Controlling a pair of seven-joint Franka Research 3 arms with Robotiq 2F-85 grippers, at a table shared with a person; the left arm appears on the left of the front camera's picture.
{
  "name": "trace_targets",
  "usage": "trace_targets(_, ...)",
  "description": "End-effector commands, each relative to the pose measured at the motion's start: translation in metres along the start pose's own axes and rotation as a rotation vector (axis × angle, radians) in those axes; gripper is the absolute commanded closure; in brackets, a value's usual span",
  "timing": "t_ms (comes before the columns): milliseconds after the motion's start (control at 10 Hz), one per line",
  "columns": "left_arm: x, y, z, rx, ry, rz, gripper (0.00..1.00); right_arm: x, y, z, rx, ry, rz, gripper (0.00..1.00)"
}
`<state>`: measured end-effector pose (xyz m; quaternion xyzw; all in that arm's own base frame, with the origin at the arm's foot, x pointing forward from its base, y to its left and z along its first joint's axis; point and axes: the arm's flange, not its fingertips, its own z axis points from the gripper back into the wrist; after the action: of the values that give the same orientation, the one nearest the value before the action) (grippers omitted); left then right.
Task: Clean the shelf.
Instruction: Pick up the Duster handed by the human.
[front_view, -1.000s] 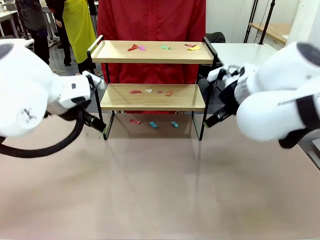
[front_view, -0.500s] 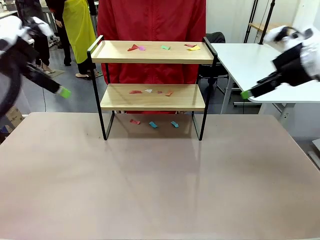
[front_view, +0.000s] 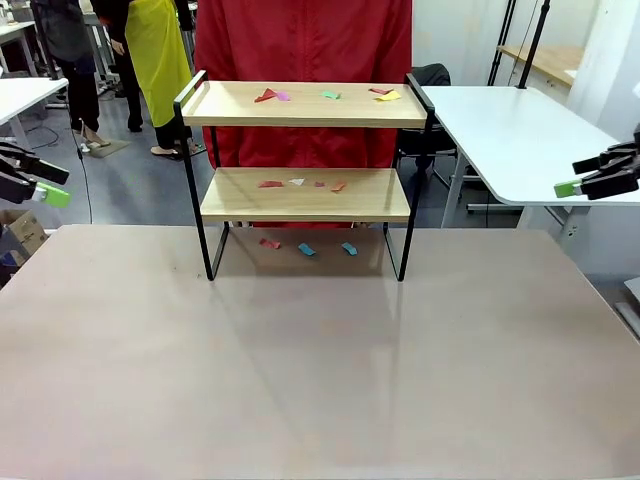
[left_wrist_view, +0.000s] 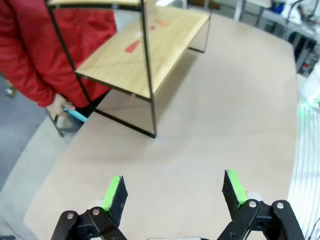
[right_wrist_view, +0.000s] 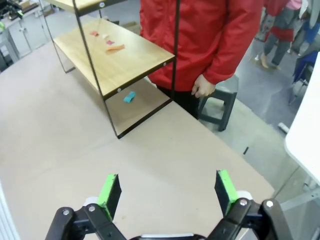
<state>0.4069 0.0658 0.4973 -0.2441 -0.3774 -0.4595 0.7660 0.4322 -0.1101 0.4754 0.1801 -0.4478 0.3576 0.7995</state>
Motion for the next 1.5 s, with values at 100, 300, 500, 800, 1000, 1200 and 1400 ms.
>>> trace_targets(100,0.0,0.0,0.0,0.0,0.0,0.0,0.0,0.009,0.013,-0.001,0.0,0.036,0.005,0.0)
trace_targets(300,0.0,0.0,0.0,0.0,0.0,0.0,0.0,0.009,0.013,-0.001,0.0,0.036,0.005,0.0)
trace_targets(500,-0.002,0.001,-0.005,0.023,0.032,0.037,0.0,0.01,0.011,-0.004,0.001,0.036,0.005,0.0)
trace_targets(800,-0.032,0.045,0.005,-0.084,-0.13,-0.059,0.0,-0.009,-0.055,-0.001,0.143,-0.144,-0.015,0.0)
trace_targets(1000,-0.045,0.059,0.014,-0.085,-0.231,-0.129,0.0,-0.019,-0.079,0.001,0.153,-0.214,0.004,0.0)
trace_targets(1200,-0.048,0.073,0.023,-0.123,-0.325,-0.202,0.0,-0.028,-0.104,0.004,0.16,-0.26,0.002,0.0)
trace_targets(1400,-0.051,0.087,0.032,-0.108,-0.359,-0.241,0.0,-0.034,-0.123,0.007,0.142,-0.292,0.024,0.0)
